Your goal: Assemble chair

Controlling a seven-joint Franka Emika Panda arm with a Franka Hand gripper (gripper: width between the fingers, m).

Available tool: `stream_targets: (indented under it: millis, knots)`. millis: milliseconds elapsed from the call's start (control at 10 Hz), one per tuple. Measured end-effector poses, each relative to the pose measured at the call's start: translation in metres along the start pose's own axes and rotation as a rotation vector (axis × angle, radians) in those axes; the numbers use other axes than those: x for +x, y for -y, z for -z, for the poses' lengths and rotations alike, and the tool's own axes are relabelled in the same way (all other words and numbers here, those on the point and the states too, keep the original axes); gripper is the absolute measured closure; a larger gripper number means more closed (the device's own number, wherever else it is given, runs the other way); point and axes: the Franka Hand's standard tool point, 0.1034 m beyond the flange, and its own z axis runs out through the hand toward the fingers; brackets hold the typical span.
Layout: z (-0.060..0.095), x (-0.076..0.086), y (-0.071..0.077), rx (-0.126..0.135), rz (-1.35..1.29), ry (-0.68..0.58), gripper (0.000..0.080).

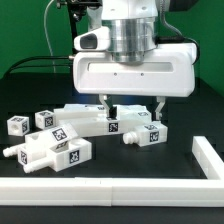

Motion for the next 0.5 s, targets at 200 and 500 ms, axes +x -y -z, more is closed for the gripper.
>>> stream_targets:
  millis: [200, 500]
  knots:
    - [-0.009, -0.016, 0.000, 0.021, -0.224, 0.006, 0.0151]
    - [-0.033, -0.037, 0.003, 0.007, -0.245, 0.022, 0.0151]
